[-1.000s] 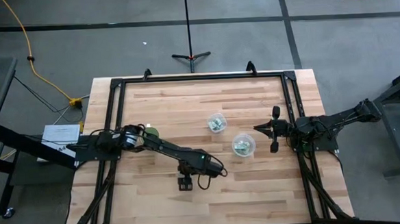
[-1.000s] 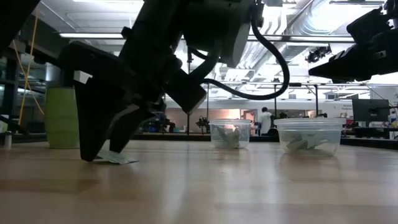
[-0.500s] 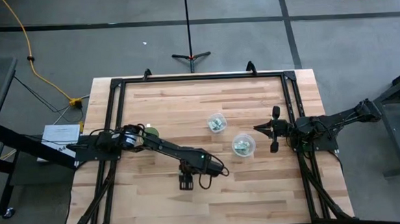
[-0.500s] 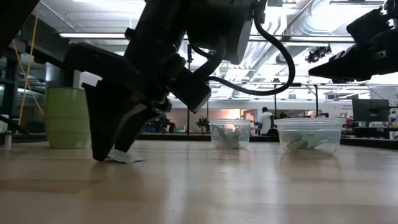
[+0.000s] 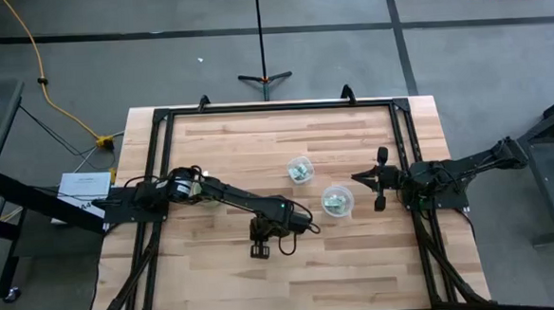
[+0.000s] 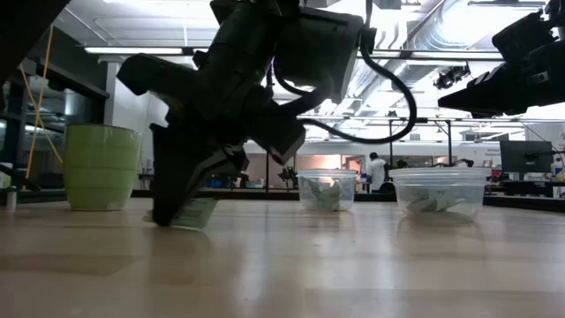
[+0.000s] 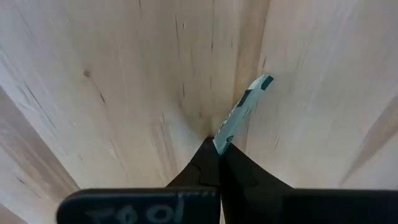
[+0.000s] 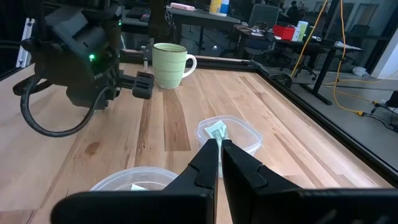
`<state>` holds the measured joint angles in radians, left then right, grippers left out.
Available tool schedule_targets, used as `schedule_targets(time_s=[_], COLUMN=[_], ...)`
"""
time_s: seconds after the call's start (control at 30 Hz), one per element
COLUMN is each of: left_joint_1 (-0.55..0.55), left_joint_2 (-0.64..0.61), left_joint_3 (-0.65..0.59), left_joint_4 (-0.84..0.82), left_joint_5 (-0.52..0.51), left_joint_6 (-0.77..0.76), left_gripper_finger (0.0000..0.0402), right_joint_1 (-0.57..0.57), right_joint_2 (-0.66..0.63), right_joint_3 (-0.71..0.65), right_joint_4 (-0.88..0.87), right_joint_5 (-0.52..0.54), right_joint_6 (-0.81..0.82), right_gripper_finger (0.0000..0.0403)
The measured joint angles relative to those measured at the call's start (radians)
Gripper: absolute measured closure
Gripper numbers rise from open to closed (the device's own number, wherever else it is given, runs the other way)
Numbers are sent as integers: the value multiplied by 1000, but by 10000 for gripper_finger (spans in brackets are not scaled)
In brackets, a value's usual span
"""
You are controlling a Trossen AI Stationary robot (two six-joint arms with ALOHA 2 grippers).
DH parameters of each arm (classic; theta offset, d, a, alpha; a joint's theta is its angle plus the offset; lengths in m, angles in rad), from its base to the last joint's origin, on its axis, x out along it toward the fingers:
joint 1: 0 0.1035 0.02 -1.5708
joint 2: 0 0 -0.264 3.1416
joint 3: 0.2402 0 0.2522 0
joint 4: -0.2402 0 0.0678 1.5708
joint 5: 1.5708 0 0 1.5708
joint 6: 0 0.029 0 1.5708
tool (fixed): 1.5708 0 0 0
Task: Pick and place Stevia / Truvia into bins
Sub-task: Put the stevia packet into the top transparent container
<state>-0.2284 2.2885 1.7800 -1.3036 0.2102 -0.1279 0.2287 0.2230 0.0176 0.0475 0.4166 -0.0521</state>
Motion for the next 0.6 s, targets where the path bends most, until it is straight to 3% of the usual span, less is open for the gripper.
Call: schedule_targets(time_s=[0.1, 0.3, 0.5, 0.6], left_joint_1=[19, 63, 106, 147], left_joint_2=[-34, -140, -220, -217], left_joint_3=[-1, 1, 2, 2], left_joint_4=[33, 87, 234, 329], left_joint_5=[-25, -169, -545, -589], left_joint_6=[13, 47, 96, 142], left_gripper_finger=[375, 375, 375, 375], right_joint_1=[0, 0, 0, 0], right_joint_2=[0, 0, 0, 0], right_joint_3=[0, 0, 0, 0], right_joint_4=[0, 0, 1, 1], right_joint_5=[0, 0, 2, 2], right_joint_6=[0, 0, 0, 0], right_gripper_finger=[391, 391, 391, 391])
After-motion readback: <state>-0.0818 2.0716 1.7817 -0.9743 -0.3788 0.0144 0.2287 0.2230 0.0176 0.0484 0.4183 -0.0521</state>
